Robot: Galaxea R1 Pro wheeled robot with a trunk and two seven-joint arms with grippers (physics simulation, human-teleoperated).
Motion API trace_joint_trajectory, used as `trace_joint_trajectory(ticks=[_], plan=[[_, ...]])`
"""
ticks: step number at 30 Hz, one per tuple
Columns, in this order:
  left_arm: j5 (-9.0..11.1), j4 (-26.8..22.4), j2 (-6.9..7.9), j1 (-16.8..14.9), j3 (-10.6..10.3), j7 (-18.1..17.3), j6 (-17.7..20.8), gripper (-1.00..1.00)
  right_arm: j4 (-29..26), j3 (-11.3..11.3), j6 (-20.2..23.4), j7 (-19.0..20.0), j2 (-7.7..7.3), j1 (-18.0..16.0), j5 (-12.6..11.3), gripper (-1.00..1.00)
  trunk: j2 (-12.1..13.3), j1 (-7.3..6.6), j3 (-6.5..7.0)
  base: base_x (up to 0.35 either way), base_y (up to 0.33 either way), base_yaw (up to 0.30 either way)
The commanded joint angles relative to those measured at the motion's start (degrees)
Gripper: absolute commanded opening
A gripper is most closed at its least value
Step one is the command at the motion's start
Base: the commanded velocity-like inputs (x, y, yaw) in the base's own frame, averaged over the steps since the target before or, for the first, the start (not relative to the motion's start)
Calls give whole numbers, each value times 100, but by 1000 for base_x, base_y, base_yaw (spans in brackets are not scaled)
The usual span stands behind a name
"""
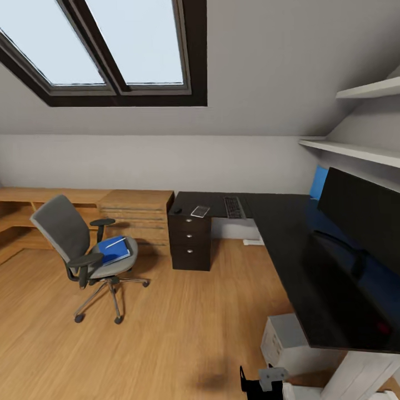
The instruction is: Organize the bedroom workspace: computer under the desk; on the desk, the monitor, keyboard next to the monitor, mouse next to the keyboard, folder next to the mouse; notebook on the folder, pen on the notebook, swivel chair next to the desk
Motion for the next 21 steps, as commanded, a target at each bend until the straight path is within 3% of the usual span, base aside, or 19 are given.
trace_joint_trajectory(ticks=[1, 7, 21], plan=[[61, 1, 2, -8, -47, 29, -38, 100, 7, 48, -11, -50, 5, -6, -1, 100, -5, 4, -8, 262, 241, 0], [61, 1, -4, -6, -47, 29, -38, 100, 0, 48, -35, -50, 3, -5, 4, 100, -5, 4, -8, 267, 234, -37], [61, 8, -5, -4, -47, 29, -38, 100, -1, 46, -37, -50, 6, -2, -3, 100, -5, 4, -26, 324, 15, -27]])
